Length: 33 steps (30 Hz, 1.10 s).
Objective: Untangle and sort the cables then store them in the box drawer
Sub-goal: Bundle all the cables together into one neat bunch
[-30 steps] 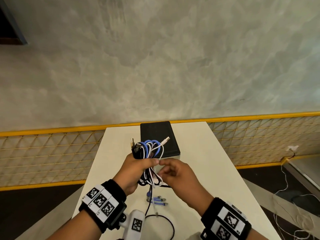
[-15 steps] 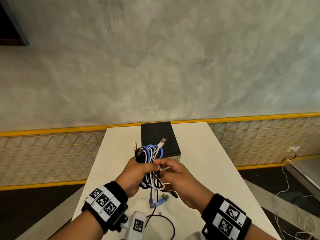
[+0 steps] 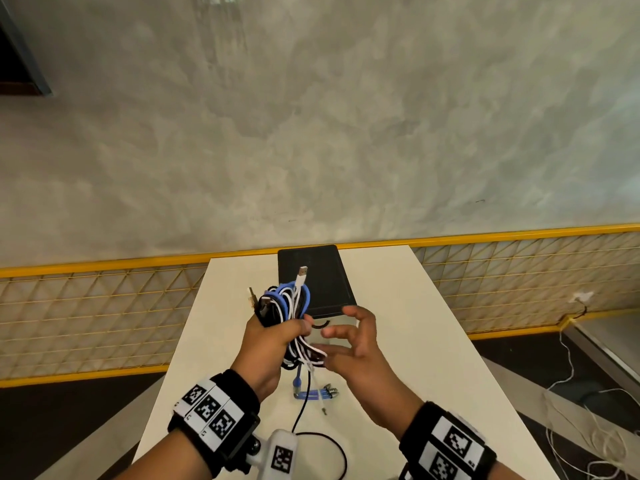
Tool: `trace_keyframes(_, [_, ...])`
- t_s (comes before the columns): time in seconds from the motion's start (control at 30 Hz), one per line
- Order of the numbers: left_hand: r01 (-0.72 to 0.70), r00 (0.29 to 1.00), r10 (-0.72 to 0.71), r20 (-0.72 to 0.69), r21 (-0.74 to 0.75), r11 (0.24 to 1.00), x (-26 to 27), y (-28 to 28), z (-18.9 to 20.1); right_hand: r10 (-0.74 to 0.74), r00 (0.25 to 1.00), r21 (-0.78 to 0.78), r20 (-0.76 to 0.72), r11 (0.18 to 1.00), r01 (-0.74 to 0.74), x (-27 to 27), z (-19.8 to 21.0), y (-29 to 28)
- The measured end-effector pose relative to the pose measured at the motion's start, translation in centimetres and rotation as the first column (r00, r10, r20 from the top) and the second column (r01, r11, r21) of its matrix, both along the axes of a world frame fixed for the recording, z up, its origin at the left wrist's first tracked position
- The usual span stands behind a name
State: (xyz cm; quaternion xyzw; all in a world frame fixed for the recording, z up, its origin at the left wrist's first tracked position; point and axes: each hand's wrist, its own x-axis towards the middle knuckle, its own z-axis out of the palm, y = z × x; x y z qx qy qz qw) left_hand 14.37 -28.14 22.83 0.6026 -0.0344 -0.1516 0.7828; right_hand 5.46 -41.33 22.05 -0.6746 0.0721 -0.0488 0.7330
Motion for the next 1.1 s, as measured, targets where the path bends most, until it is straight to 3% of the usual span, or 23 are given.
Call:
trace_keyframes(0.17, [0.083,0.995,-0.080,0.061,-0.033,0.996,-0.7,0.1,0.5,0.343,0.926,-0.178,-0.157,0.913,-0.368,0.2,-1.4,0.7])
trace_keyframes(0.3, [0.124,0.992,-0.126,-0.007,-0.120,0.985,-1.5,-0.1,0.7,0.265,0.945,-0.224,-0.193,0.925,-0.306,0.7,-2.0,1.3])
trace_keyframes(0.4, [0.182,0.981,-0.190,-0.034,-0.164,0.970,-1.9,0.2,1.4,0.308,0.905,-0.281,-0.292,0.877,-0.389,0.6,-2.2,0.6])
trace_keyframes(0.5, [0.267,0.958,-0.276,-0.076,-0.111,0.957,-1.8,1.1,2.2,0.299,0.888,-0.407,-0.349,0.805,-0.431,0.5,-1.4,-1.0])
trace_keyframes(0.57, [0.355,0.923,-0.356,-0.145,-0.034,0.934,-1.6,2.0,2.4,0.248,0.904,-0.594,-0.348,0.688,-0.417,0.6,0.0,-1.9])
trace_keyframes(0.67, [0.485,0.858,-0.456,-0.238,0.081,0.871,-1.3,2.7,2.5,0.191,0.948,-0.872,-0.256,0.379,-0.311,0.5,2.0,-1.8])
trace_keyframes(0.73, [0.550,0.823,-0.504,-0.260,0.144,0.823,-1.3,2.8,2.5,0.144,0.963,-0.943,-0.227,0.215,-0.255,0.6,2.6,-1.3])
trace_keyframes(0.8, [0.592,0.799,-0.541,-0.263,0.184,0.785,-1.3,2.8,2.5,0.100,0.976,-0.968,-0.195,0.141,-0.208,0.7,2.6,-0.9])
trace_keyframes(0.93, [0.622,0.777,-0.562,-0.285,0.205,0.756,-1.5,2.6,1.8,0.054,0.992,-0.988,-0.112,0.105,-0.117,0.5,2.3,0.0])
trace_keyframes(1.1, [0.601,0.793,-0.540,-0.283,0.215,0.770,-2.2,2.3,0.0,0.059,0.987,-0.980,-0.152,0.123,-0.158,0.5,1.7,0.4])
